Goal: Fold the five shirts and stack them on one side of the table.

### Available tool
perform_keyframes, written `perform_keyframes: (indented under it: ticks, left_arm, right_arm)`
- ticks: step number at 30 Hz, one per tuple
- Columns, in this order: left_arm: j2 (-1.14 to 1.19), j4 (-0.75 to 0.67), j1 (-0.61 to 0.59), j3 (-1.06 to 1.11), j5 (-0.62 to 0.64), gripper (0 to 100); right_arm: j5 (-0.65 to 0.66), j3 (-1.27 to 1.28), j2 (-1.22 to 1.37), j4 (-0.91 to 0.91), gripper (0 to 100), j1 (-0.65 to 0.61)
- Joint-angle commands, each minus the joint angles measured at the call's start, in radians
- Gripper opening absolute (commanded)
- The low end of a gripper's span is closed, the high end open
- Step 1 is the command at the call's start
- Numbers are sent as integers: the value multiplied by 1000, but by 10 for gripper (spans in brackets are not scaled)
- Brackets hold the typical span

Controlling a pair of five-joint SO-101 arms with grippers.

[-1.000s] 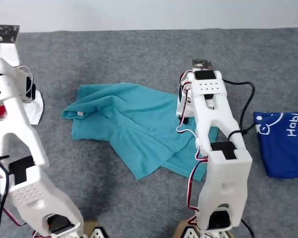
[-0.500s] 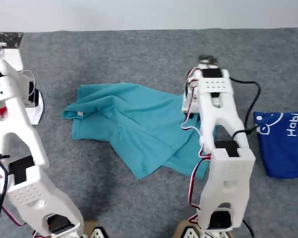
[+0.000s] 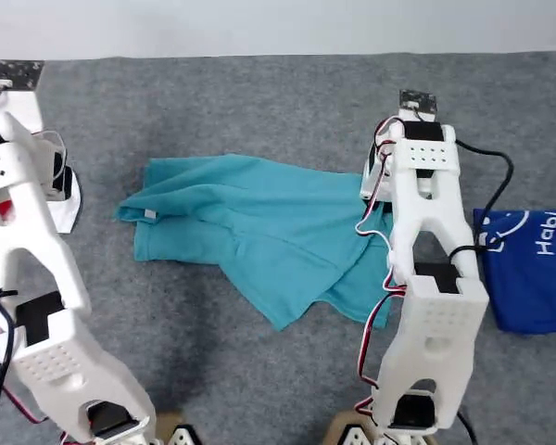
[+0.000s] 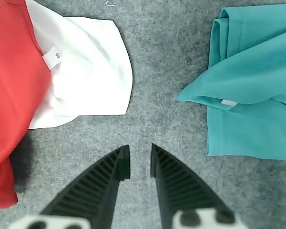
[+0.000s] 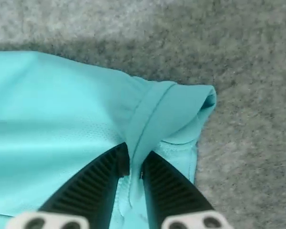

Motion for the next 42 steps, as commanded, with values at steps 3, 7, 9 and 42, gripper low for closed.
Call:
perform_keyframes:
  ticks: [3, 7, 9, 42]
  left_arm:
    - [-66, 25, 0, -10, -11, 76]
    - [-66, 25, 0, -10, -11, 76]
    - [-66, 25, 0, -10, -11, 76]
    - [-66, 25, 0, -5, -12, 79]
  right_arm:
    - [71, -58, -15, -73, 9, 4]
    - [71, -110, -4, -90, 9, 24]
    - [72, -137, -4, -101, 9, 30]
    - [333, -290, 82, -177, 339, 77]
